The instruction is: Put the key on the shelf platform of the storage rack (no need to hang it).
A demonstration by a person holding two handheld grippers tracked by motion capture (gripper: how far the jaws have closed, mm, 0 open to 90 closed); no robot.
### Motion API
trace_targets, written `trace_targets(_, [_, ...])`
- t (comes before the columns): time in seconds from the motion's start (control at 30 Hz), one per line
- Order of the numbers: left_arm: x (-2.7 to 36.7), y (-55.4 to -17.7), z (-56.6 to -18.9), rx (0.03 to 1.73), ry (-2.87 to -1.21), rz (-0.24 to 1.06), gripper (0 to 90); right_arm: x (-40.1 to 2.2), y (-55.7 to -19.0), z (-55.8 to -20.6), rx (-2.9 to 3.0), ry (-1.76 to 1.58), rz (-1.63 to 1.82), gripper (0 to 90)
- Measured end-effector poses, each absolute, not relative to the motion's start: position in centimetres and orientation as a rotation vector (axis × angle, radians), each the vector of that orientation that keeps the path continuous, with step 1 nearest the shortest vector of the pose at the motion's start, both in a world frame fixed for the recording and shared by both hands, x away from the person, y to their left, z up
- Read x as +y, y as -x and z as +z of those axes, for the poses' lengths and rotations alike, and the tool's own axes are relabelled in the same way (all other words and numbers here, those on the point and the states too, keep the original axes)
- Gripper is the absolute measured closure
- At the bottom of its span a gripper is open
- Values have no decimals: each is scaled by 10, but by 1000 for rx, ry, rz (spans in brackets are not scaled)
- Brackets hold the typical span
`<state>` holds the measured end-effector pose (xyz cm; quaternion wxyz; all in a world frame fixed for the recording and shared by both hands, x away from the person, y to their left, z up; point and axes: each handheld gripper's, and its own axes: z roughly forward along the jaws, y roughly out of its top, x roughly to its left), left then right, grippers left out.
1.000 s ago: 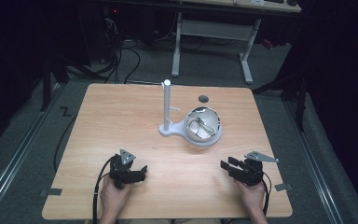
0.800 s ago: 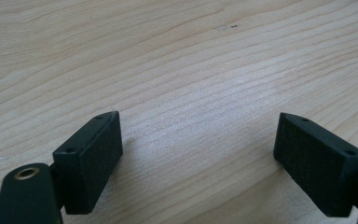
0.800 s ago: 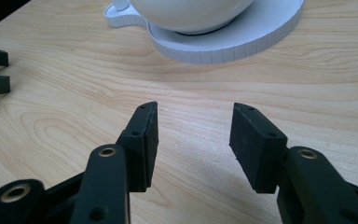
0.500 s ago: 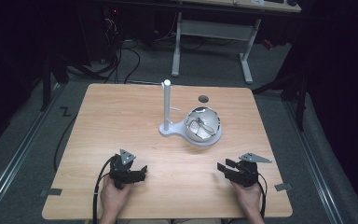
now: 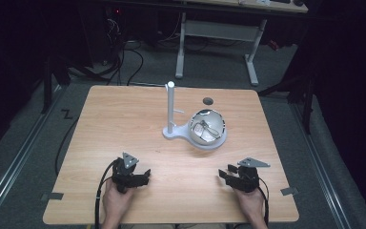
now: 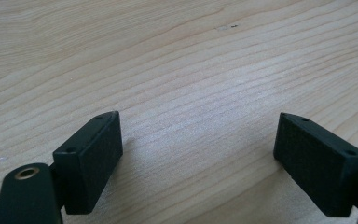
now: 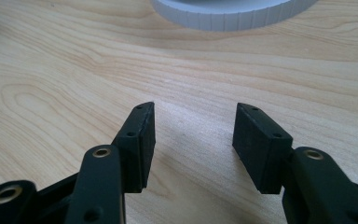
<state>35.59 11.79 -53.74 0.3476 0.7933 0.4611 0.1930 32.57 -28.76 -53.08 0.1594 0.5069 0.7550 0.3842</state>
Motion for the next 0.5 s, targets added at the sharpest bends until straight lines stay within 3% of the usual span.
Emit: trace_targets(0.5, [118, -356, -538, 1200, -2054, 503, 158, -269, -321, -532, 2192, -1296, 933, 431])
